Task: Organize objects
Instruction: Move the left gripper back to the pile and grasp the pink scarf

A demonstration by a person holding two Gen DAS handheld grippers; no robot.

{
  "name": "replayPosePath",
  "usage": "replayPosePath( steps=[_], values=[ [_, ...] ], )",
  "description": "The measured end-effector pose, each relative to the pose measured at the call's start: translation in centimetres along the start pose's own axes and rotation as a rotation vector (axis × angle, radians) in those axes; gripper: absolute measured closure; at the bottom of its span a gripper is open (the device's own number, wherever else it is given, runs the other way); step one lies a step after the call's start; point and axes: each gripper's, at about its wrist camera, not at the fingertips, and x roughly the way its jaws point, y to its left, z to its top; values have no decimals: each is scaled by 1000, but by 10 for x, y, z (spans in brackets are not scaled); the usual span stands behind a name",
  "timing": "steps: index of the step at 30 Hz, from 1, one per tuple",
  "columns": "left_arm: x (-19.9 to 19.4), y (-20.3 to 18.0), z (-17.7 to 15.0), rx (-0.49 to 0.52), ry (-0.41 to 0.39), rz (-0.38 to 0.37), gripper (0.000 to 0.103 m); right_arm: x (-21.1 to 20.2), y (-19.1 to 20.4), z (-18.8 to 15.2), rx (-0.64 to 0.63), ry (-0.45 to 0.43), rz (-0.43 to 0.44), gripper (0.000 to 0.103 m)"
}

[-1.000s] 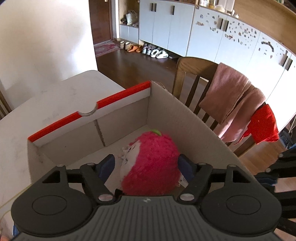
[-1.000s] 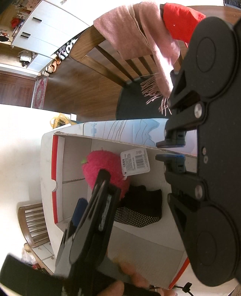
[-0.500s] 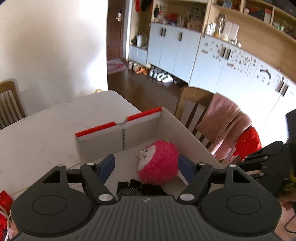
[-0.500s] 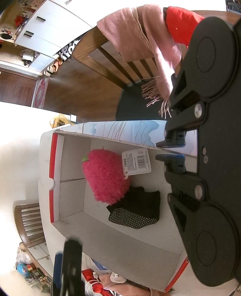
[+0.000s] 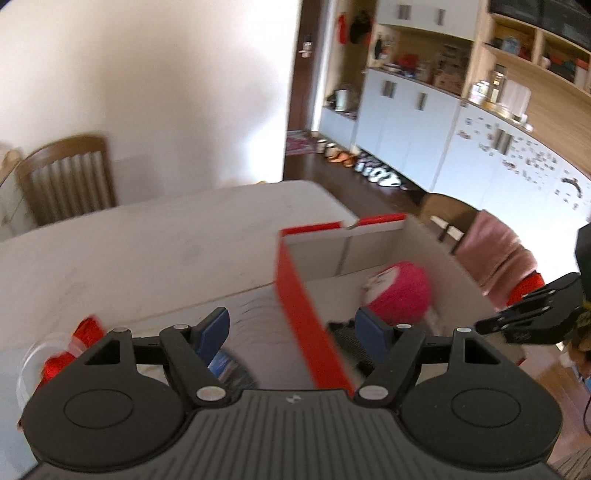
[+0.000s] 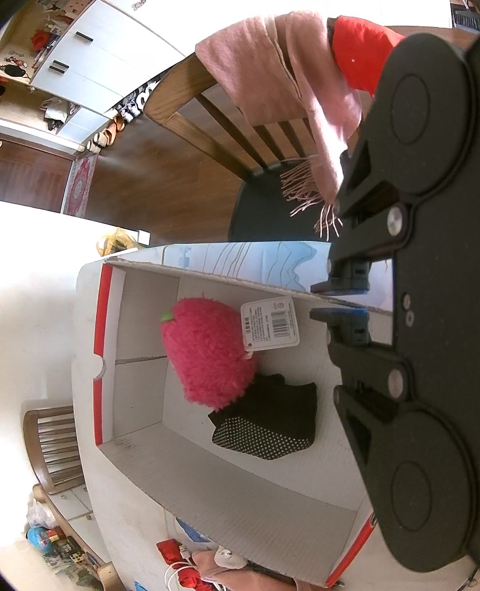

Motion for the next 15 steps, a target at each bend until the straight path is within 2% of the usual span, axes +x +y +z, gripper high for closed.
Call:
replayPosePath(
  steps=[4, 11, 15],
  values=[
    [-5, 26, -20, -49, 17, 54, 23, 0, 1, -1, -1, 6, -4, 98],
    [-4, 61, -55, -133, 70, 159, 20, 2, 2, -1, 4, 14, -9, 98],
    [-3, 75, -80, -182, 114, 187, 18, 3, 2, -2, 2, 19, -10, 98]
  ],
)
